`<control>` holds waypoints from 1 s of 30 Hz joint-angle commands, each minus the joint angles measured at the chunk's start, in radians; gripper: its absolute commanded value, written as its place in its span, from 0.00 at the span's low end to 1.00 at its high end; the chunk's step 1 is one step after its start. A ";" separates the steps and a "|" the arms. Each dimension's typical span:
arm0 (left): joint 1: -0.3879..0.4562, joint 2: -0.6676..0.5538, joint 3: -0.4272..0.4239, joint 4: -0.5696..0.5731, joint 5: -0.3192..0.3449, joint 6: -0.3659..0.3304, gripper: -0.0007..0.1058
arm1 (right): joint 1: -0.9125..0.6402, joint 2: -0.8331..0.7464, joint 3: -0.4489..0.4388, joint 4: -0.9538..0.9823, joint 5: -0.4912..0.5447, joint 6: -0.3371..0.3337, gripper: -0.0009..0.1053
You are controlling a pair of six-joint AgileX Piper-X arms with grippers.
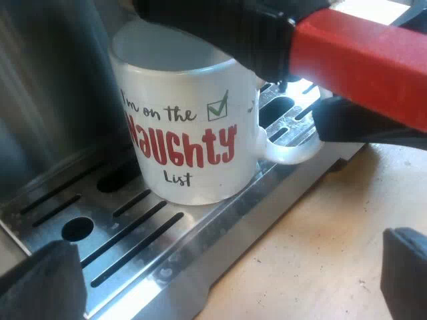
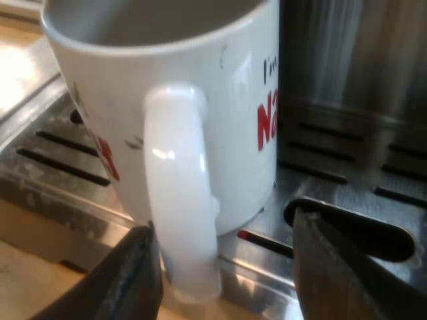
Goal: Place mug into machine
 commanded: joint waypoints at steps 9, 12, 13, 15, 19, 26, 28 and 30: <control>-0.005 -0.003 -0.001 -0.023 0.006 -0.012 0.86 | -0.002 0.148 -0.024 -0.221 -0.012 -0.028 0.46; -0.005 -0.003 -0.001 -0.023 0.006 -0.012 0.86 | -0.002 0.176 -0.053 -0.214 -0.010 -0.028 0.46; -0.005 -0.003 -0.001 -0.023 0.006 -0.012 0.86 | -0.002 0.179 -0.060 -0.212 -0.008 -0.028 0.46; -0.005 -0.003 -0.001 -0.023 0.006 -0.012 0.86 | -0.002 0.196 -0.086 -0.207 -0.007 -0.028 0.46; -0.005 -0.003 -0.001 -0.023 0.006 -0.012 0.86 | -0.002 0.227 -0.122 -0.207 -0.007 -0.028 0.46; -0.005 -0.003 -0.001 -0.023 0.006 -0.014 0.86 | -0.004 0.276 -0.200 -0.198 0.037 -0.028 0.46; -0.005 -0.003 -0.001 -0.023 0.006 -0.016 0.86 | -0.004 0.282 -0.211 -0.192 0.053 -0.028 0.46; -0.005 -0.003 -0.001 -0.023 0.006 -0.017 0.86 | -0.007 0.299 -0.245 -0.138 0.064 -0.023 0.46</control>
